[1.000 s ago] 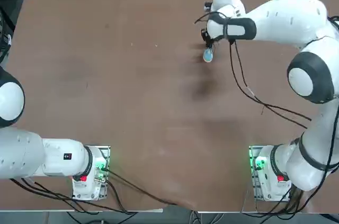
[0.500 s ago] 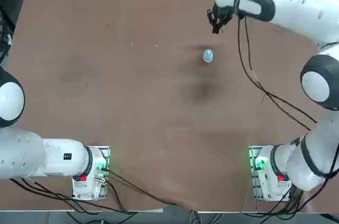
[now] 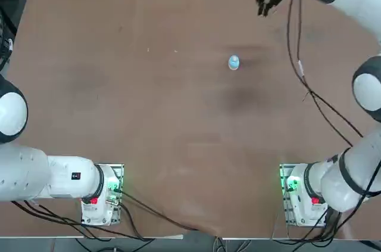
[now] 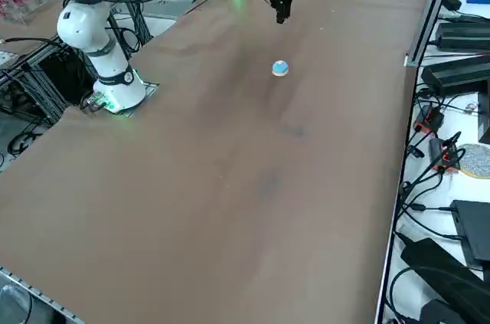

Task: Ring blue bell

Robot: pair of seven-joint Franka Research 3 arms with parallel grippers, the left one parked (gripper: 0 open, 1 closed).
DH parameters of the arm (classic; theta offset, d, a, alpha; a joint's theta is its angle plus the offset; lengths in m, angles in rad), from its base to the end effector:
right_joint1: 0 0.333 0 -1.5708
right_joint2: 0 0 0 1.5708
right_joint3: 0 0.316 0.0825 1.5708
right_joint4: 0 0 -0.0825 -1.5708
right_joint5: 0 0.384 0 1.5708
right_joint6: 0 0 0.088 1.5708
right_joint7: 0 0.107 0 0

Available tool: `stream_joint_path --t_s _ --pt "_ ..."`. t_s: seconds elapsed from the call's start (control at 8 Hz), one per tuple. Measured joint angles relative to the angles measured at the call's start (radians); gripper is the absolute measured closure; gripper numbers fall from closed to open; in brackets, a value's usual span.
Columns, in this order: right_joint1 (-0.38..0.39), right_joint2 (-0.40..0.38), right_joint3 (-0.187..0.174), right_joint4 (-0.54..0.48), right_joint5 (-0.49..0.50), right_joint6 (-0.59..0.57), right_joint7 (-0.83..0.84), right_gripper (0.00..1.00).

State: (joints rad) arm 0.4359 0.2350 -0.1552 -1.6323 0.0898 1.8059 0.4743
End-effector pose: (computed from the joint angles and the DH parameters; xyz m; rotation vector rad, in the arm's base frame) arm 0.5973 0.1882 0.4773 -3.0962 0.3325 0.1135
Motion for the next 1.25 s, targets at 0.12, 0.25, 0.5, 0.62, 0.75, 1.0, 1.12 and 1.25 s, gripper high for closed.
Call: stream_joint_path --t_s 0.12,0.25,0.5,0.62,0.75,1.0,1.12,1.25 --pt "-0.044 -0.018 -0.003 0.009 -0.004 -0.012 -0.044 0.51" --pt "-0.088 -0.024 -0.006 0.031 -0.011 -0.025 -0.094 0.33" --pt "-0.205 -0.024 -0.014 0.085 -0.014 -0.067 -0.263 0.0" --pt "-0.27 -0.024 -0.017 0.1 -0.014 -0.077 -0.366 0.0" --pt "-0.329 -0.024 -0.019 0.109 -0.013 -0.088 -0.456 0.0" --pt "-0.379 -0.027 -0.018 0.15 -0.013 -0.139 -0.536 0.0" --pt "-0.381 -0.044 -0.011 0.163 -0.013 -0.169 -0.536 0.0" --pt "-0.4 -0.072 0.023 0.149 -0.024 -0.186 -0.536 0.0"
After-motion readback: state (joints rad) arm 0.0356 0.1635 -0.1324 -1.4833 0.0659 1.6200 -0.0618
